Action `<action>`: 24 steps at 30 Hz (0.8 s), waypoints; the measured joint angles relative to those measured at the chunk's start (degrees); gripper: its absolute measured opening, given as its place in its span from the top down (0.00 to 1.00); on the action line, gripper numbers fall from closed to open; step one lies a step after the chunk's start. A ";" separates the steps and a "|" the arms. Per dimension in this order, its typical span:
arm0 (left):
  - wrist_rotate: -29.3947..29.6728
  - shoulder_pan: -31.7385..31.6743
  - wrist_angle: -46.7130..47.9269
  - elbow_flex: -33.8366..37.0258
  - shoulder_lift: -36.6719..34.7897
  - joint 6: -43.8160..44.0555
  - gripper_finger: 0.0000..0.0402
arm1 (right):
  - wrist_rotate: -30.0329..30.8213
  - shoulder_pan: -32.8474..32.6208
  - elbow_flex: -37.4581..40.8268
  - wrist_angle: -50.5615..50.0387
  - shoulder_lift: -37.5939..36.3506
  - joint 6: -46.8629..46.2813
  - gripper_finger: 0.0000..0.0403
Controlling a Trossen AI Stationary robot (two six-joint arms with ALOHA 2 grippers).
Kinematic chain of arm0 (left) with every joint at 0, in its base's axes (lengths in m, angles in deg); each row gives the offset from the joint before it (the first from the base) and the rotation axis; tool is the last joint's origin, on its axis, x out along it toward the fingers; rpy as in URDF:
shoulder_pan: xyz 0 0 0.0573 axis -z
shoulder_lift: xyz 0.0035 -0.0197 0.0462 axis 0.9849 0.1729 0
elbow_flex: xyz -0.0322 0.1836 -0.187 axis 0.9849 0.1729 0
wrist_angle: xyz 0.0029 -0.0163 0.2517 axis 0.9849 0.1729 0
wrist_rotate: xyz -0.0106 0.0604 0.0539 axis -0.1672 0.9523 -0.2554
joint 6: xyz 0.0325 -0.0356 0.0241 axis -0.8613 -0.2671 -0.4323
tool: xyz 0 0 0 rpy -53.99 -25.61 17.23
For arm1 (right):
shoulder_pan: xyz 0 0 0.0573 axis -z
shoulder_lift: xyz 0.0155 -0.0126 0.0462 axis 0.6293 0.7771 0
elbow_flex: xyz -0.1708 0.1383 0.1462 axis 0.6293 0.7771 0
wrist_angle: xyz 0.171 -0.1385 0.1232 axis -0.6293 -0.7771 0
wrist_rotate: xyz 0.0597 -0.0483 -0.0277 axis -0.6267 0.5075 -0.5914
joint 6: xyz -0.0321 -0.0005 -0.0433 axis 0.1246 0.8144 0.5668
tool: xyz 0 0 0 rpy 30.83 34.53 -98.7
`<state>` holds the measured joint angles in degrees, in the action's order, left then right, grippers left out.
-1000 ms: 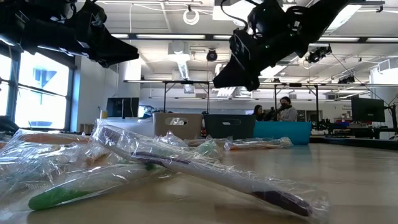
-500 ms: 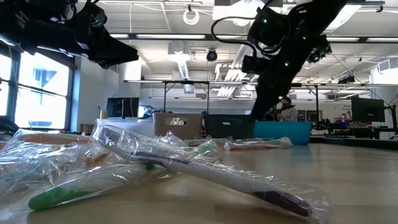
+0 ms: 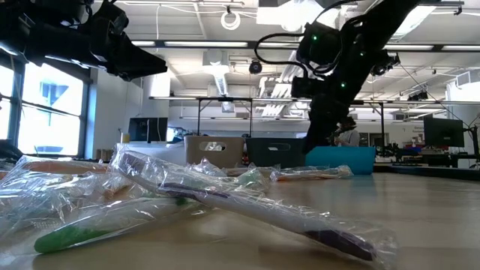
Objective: Pick & Place Toothbrushes
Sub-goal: Put the blue toothbrush into the blue bin
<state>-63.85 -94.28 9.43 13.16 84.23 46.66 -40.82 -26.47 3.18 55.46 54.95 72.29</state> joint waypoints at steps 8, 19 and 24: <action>0.00 0.00 -0.08 0.00 -0.01 -0.01 0.57 | 0.01 -0.14 -0.01 1.83 1.55 -0.06 0.80; 0.02 0.00 -1.20 0.00 -0.02 -0.46 0.57 | 3.41 -0.16 0.02 3.75 6.31 -0.08 0.80; 0.46 0.00 -1.07 0.00 -0.01 -0.48 0.57 | 3.18 -0.10 0.00 4.58 6.43 -0.04 0.80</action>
<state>-63.39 -94.28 8.36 13.16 84.22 46.18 -37.65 -26.57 3.17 60.04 61.38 72.25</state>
